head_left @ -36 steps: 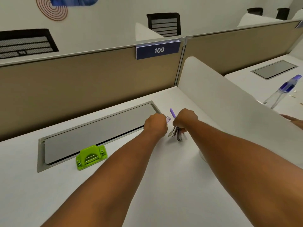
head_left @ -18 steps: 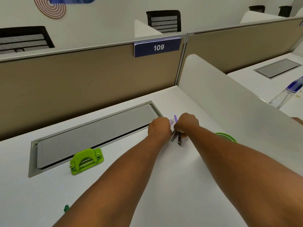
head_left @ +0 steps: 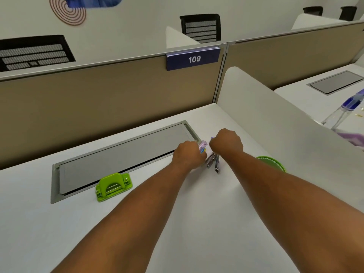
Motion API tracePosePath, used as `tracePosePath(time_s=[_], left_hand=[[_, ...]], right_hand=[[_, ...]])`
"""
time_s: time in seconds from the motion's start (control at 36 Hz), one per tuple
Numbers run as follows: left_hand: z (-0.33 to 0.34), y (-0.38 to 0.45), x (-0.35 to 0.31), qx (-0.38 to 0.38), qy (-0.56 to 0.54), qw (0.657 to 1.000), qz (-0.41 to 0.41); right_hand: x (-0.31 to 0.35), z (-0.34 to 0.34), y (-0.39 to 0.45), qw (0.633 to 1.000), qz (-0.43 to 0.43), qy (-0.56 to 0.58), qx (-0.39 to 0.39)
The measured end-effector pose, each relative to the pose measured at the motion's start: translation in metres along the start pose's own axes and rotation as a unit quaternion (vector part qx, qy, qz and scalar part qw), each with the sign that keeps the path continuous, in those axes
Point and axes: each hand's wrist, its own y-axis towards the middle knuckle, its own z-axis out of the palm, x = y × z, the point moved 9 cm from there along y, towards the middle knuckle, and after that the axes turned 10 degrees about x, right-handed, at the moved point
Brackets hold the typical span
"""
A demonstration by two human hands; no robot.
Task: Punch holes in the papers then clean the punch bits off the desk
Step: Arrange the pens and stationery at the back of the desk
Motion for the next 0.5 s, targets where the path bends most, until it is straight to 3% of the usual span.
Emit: tracePosePath(time_s=[0.28,0.5], left_hand=[[0.003,-0.007,0.011,0.0,0.02,0.999,-0.04],[-0.008,-0.001,0.016,-0.069,-0.03,0.997,0.001]], right_hand=[[-0.005,0.015,-0.018,0.998,-0.008,-0.042,0.049],[-0.007,0.022,-0.013,0.998,-0.027,-0.047,0.044]])
